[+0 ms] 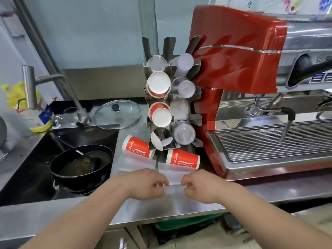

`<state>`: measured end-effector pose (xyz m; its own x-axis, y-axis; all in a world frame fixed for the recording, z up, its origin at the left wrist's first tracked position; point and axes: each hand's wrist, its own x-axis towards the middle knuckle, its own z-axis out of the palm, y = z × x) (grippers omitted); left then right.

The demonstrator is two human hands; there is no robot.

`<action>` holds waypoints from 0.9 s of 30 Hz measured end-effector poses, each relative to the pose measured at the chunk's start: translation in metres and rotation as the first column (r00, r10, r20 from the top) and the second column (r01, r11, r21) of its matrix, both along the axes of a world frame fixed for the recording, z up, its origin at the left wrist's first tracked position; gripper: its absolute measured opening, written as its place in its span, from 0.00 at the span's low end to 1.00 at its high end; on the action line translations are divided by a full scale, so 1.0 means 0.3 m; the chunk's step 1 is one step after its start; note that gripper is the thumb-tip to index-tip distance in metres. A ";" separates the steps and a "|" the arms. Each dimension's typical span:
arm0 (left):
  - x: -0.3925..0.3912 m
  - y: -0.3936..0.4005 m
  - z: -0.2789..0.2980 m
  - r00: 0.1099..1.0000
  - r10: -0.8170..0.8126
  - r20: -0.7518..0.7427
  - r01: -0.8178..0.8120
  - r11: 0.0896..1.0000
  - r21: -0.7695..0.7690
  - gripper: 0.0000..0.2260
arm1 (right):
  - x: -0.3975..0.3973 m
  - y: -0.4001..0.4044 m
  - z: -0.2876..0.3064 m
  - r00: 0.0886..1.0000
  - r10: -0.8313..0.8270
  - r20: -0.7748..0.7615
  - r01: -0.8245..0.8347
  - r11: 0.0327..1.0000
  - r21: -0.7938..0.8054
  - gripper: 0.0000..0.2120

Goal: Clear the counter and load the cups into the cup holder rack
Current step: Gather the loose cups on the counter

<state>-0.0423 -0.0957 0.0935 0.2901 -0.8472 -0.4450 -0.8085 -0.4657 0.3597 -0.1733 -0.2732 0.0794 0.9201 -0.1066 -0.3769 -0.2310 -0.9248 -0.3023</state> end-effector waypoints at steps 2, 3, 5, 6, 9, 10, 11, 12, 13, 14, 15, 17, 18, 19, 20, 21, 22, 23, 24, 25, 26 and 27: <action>0.008 -0.002 -0.016 1.000 0.003 -0.005 -0.003 0.998 -0.057 0.16 | 0.015 -0.003 -0.015 0.999 -0.005 0.035 0.005 1.000 0.009 0.14; 0.012 -0.003 -0.023 1.000 0.003 0.003 -0.003 0.997 -0.082 0.16 | 0.020 -0.004 -0.021 0.999 -0.009 0.049 0.008 1.000 0.016 0.14; 0.033 -0.007 -0.037 1.000 -0.005 0.030 0.009 0.993 -0.120 0.16 | 0.036 -0.005 -0.032 0.998 -0.021 0.065 0.019 0.999 0.026 0.15; 0.049 -0.009 -0.045 0.999 -0.014 0.044 0.020 0.991 -0.135 0.17 | 0.045 -0.004 -0.034 0.997 -0.029 0.072 0.027 0.999 0.029 0.16; 0.109 -0.015 -0.070 0.995 -0.023 0.095 0.040 0.982 -0.183 0.17 | 0.076 0.001 -0.038 0.993 -0.070 0.098 0.066 0.997 0.039 0.18; 0.131 -0.016 -0.079 0.994 -0.021 0.108 0.042 0.980 -0.195 0.18 | 0.089 0.003 -0.040 0.991 -0.082 0.109 0.078 0.996 0.037 0.18; 0.151 -0.017 -0.085 0.993 -0.021 0.118 0.045 0.978 -0.204 0.18 | 0.102 0.007 -0.040 0.988 -0.095 0.124 0.091 0.995 0.036 0.18; 0.169 -0.020 -0.091 0.992 -0.022 0.128 0.049 0.976 -0.213 0.19 | 0.115 0.012 -0.040 0.984 -0.108 0.138 0.104 0.994 0.037 0.18; 0.181 -0.024 -0.095 0.989 -0.029 0.142 0.060 0.973 -0.223 0.20 | 0.123 0.015 -0.041 0.981 -0.121 0.153 0.116 0.992 0.038 0.17; 0.193 -0.030 -0.099 0.986 -0.045 0.161 0.082 0.970 -0.229 0.21 | 0.132 0.019 -0.045 0.977 -0.139 0.163 0.134 0.990 0.038 0.18; 0.204 -0.036 -0.105 0.980 -0.067 0.186 0.110 0.967 -0.230 0.22 | 0.141 0.022 -0.054 0.973 -0.157 0.169 0.153 0.988 0.035 0.18; 0.219 -0.054 -0.123 0.969 -0.108 0.223 0.158 0.963 -0.217 0.25 | 0.148 0.025 -0.080 0.964 -0.200 0.173 0.200 0.980 0.021 0.21; 0.224 -0.063 -0.136 0.963 -0.125 0.238 0.176 0.963 -0.206 0.26 | 0.150 0.025 -0.096 0.959 -0.229 0.164 0.230 0.973 0.015 0.22; 0.230 -0.074 -0.150 0.957 -0.144 0.250 0.195 0.962 -0.193 0.26 | 0.151 0.025 -0.115 0.953 -0.260 0.156 0.262 0.965 0.008 0.25; 0.236 -0.084 -0.164 0.951 -0.164 0.263 0.216 0.959 -0.182 0.26 | 0.150 0.024 -0.135 0.948 -0.285 0.142 0.289 0.957 -0.005 0.27; 0.238 -0.095 -0.177 0.945 -0.184 0.270 0.235 0.957 -0.171 0.27 | 0.147 0.023 -0.156 0.944 -0.306 0.126 0.311 0.950 -0.024 0.30; 0.237 -0.104 -0.188 0.942 -0.199 0.272 0.247 0.956 -0.157 0.28 | 0.144 0.025 -0.173 0.941 -0.323 0.105 0.329 0.944 -0.040 0.31; 0.236 -0.111 -0.197 0.939 -0.211 0.271 0.255 0.957 -0.139 0.28 | 0.141 0.027 -0.190 0.935 -0.341 0.093 0.346 0.937 -0.047 0.31; 0.235 -0.119 -0.206 0.937 -0.225 0.267 0.265 0.956 -0.124 0.29 | 0.135 0.031 -0.205 0.927 -0.363 0.091 0.368 0.928 -0.050 0.31; 0.235 -0.125 -0.212 0.935 -0.235 0.265 0.273 0.955 -0.119 0.28 | 0.132 0.033 -0.219 0.920 -0.379 0.097 0.385 0.921 -0.054 0.31; 0.233 -0.132 -0.217 0.935 -0.242 0.259 0.281 0.952 -0.123 0.28 | 0.126 0.035 -0.228 0.914 -0.391 0.105 0.398 0.915 -0.060 0.31; 0.231 -0.139 -0.223 0.936 -0.249 0.249 0.287 0.949 -0.132 0.28 | 0.118 0.036 -0.236 0.910 -0.397 0.119 0.407 0.911 -0.068 0.31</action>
